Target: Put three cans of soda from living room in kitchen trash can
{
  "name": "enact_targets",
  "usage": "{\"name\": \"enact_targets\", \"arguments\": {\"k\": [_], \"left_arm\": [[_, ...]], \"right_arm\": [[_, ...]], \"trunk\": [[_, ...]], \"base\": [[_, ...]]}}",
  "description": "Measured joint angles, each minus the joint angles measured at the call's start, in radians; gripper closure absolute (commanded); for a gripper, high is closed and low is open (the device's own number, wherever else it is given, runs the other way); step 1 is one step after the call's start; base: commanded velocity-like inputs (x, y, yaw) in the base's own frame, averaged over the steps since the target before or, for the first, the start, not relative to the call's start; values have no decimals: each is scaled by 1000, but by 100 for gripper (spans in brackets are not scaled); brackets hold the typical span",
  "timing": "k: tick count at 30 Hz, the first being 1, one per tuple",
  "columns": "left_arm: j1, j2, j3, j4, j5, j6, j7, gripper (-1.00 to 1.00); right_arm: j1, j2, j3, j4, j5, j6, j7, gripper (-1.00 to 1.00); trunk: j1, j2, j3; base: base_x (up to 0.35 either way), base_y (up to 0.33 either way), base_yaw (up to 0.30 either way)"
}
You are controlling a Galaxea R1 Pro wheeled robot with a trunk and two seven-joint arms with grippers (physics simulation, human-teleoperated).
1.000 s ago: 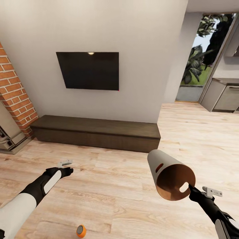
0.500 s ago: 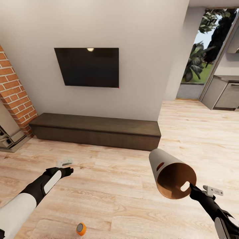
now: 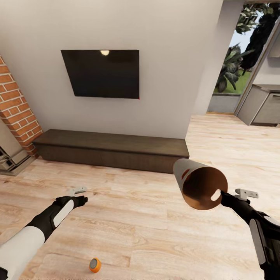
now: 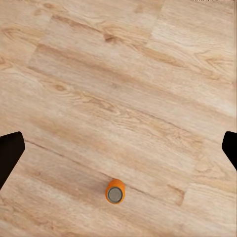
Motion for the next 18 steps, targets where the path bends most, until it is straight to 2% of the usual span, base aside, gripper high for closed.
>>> {"name": "enact_targets", "arguments": {"k": [4, 5, 8, 18], "left_arm": [[1, -6, -1, 0, -3, -14, 2, -100], [1, -6, 0, 0, -3, -15, 2, -100], [1, -7, 0, 0, -4, -17, 2, -100], [1, -11, -1, 1, -4, -17, 3, -100]], "right_arm": [[-68, -1, 0, -27, 41, 30, 1, 100], [-74, -1, 2, -29, 37, 33, 3, 100], [-87, -1, 13, -29, 69, 36, 1, 100], [-94, 1, 41, -30, 66, 42, 3, 100]], "trunk": [[15, -28, -19], [19, -35, -23], [31, -56, -38], [69, -126, -84]], "base": [[0, 0, 0], [0, 0, 0], [0, 0, 0], [0, 0, 0]]}}
